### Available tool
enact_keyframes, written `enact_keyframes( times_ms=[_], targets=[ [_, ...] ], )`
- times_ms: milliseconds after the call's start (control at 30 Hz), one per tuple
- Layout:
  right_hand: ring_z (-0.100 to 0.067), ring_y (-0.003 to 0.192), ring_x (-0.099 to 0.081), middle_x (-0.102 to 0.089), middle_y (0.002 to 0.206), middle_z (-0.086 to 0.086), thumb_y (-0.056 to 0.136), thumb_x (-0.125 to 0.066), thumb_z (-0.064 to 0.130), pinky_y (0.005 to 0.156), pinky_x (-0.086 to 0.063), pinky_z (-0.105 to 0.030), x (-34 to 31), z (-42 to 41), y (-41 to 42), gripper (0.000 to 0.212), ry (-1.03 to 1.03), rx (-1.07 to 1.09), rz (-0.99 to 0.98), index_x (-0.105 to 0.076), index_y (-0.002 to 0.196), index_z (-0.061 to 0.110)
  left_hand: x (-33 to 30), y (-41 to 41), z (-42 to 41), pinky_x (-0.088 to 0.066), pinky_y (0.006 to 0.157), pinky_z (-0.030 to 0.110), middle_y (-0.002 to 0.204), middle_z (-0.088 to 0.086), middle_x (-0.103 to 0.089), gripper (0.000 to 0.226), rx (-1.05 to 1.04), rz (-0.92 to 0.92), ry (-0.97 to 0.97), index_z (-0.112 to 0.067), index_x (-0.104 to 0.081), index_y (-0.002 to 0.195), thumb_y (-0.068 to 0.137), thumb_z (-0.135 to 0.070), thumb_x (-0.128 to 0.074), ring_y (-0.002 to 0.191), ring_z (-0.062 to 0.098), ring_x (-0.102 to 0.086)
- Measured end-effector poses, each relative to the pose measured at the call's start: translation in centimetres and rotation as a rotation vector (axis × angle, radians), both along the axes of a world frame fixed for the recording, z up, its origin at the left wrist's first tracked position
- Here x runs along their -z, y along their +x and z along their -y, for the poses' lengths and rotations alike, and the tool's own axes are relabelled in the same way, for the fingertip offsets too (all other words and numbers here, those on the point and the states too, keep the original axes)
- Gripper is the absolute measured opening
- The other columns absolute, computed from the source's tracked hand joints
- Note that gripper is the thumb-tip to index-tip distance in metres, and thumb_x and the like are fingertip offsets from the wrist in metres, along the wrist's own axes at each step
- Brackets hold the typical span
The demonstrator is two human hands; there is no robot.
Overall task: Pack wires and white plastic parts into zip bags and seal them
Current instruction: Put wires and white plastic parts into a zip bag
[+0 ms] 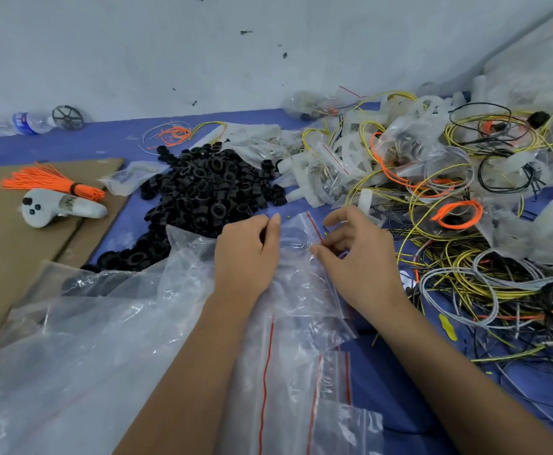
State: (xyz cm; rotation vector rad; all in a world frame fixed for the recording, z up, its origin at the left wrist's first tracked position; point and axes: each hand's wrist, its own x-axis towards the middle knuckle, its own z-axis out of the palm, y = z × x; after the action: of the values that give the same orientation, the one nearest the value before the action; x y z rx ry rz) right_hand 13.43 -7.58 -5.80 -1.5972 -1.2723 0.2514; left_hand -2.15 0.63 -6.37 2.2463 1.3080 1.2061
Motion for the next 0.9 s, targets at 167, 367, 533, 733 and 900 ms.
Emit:
enact_keyframes(
  times_ms=[167, 367, 533, 733, 900],
  targets=[
    [-0.007, 0.058, -0.064, -0.067, 0.059, 0.007, 0.073, -0.09, 0.017, 0.062, -0.051, -0.024, 0.3, -0.3, -0.6, 0.029, 0.044, -0.019, 0.04, -0.065, 0.086, 0.02, -0.4, 0.8, 0.6, -0.024, 0.05, 0.023, 0.053, -0.009, -0.027, 0.055, 0.235, 0.289, -0.159, -0.018, -0.031, 0.059, 0.1, -0.043, -0.057, 0.052, 0.006, -0.025],
    [-0.008, 0.05, -0.055, -0.061, 0.055, 0.006, 0.068, -0.09, 0.015, 0.054, -0.047, -0.024, 0.4, -0.7, -1.4, 0.033, 0.058, -0.17, -0.059, -0.058, 0.076, 0.018, 0.4, 1.2, 0.0, -0.035, 0.051, 0.023, 0.046, -0.006, -0.049, 0.057, 0.231, 0.223, -0.346, -0.007, -0.051, 0.055, 0.096, -0.047, -0.062, 0.047, 0.007, -0.041],
    [-0.011, 0.063, -0.06, -0.07, 0.074, -0.007, 0.092, -0.062, 0.002, 0.059, -0.047, -0.027, -0.8, -3.4, -0.2, 0.013, -0.031, -0.179, -0.369, -0.064, 0.09, 0.014, 0.3, 0.9, -0.6, -0.033, 0.05, 0.026, 0.045, -0.002, -0.056, 0.043, 0.189, 0.385, -0.535, -0.014, -0.055, 0.05, 0.092, -0.019, -0.062, 0.041, 0.012, -0.041],
    [-0.026, 0.115, -0.058, -0.064, 0.124, -0.013, 0.089, -0.046, -0.015, 0.098, -0.041, -0.026, -3.6, -10.2, 0.8, 0.054, -0.272, -0.501, 0.523, -0.065, 0.133, 0.01, 0.0, 0.8, -0.6, -0.036, 0.055, 0.026, 0.056, -0.004, -0.052, 0.015, 0.191, 0.294, -0.485, -0.005, -0.056, 0.068, 0.074, -0.016, -0.065, 0.054, 0.009, -0.041],
    [-0.008, 0.085, -0.054, -0.059, 0.104, 0.001, 0.082, -0.05, -0.016, 0.075, -0.041, -0.021, -4.1, -12.7, 0.2, 0.067, -0.372, -0.653, 0.662, -0.064, 0.136, 0.023, 0.1, 0.4, -0.5, -0.039, 0.045, 0.021, 0.053, -0.002, -0.057, 0.014, 0.235, 0.351, -0.541, -0.004, -0.062, 0.075, 0.087, 0.003, -0.065, 0.043, 0.008, -0.046]
  ],
)
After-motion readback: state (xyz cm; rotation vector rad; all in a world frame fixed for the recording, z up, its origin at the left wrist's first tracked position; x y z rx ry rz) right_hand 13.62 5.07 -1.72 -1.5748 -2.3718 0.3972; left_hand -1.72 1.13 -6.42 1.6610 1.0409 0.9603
